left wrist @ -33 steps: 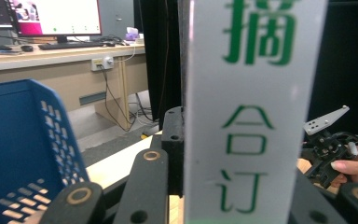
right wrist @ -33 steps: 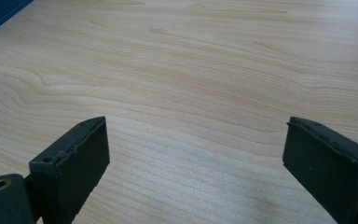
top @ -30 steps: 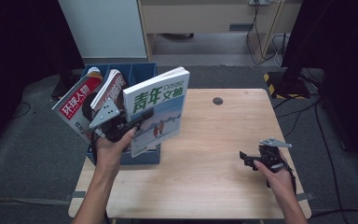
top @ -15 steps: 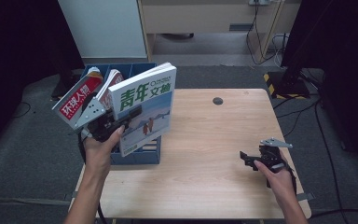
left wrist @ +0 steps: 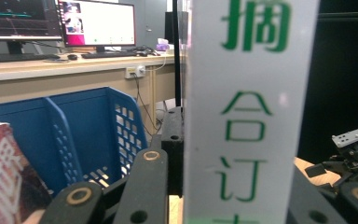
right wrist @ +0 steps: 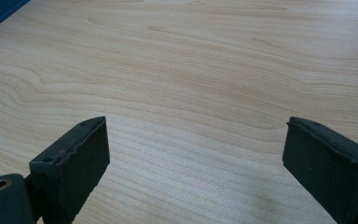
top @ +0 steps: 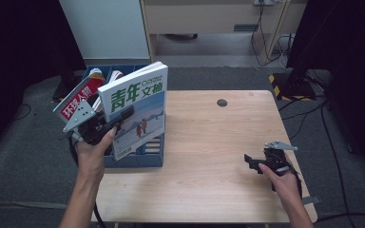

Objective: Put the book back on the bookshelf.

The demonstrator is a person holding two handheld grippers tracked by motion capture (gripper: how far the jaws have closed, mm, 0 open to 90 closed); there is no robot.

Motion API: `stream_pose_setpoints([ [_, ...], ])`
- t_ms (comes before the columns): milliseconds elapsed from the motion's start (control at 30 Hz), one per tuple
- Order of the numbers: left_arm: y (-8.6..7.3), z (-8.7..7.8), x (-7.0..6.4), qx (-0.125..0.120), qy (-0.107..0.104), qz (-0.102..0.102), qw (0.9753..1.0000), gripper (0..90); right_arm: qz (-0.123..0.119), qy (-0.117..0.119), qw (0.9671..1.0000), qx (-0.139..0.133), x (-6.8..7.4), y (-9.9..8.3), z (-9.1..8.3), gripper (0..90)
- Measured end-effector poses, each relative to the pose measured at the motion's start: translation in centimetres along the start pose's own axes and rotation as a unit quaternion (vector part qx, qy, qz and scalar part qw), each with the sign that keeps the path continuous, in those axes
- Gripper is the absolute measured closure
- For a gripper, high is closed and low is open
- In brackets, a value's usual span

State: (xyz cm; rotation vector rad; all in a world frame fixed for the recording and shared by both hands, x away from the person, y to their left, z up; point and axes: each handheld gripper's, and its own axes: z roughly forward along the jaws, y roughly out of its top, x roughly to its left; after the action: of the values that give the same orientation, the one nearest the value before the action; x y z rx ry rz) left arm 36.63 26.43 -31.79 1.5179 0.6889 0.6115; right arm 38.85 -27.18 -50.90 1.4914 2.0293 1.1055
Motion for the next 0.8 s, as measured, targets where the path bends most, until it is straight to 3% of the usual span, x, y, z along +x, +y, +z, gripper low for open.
stream_pose_setpoints([
  [467,0.07,-0.44,0.44,-0.007,0.042,-0.012,0.999,73.7,0.001,-0.002,1.0,0.001,-0.09,-0.04,0.01,7.5],
  [800,0.27,-0.41,0.3,-0.005,0.069,-0.008,0.9976,73.7,0.0,-0.002,1.0,0.0,-0.08,-0.05,0.04,7.6],
])
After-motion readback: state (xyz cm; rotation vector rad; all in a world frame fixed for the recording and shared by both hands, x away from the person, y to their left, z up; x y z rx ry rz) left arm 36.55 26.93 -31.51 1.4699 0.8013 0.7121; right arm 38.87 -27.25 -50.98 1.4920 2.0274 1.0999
